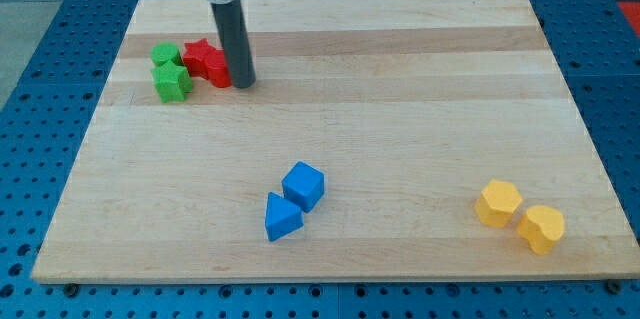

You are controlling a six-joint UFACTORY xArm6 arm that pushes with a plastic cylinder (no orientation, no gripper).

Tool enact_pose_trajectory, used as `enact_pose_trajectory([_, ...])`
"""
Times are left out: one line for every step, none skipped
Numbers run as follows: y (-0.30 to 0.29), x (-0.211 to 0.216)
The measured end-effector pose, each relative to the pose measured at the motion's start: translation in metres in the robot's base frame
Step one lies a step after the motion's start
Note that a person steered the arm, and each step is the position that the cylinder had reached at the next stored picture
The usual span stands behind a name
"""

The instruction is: Slide the yellow heart left and a bit up

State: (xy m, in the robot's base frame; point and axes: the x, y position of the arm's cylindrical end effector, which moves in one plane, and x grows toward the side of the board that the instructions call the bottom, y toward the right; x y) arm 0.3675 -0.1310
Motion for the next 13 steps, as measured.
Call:
enact_pose_trajectory([0.0,0.003])
enact_pose_trajectory([0.069,0.034])
enact_pose_trajectory([0.166,0.085])
enact_pose_trajectory([0.27,0.118])
enact_pose_trajectory([0.274,0.114])
enact_pose_trajectory([0.326,0.127])
enact_pose_trajectory([0.385,0.154])
enact_pose_trajectory([0.389,0.214])
enact_pose_trajectory([0.38,0.249])
enact_pose_trajectory([0.38,0.244])
enact_pose_trajectory([0.375,0.228])
enact_pose_trajectory([0.357,0.228])
enact_pose_trajectory([0.33,0.228])
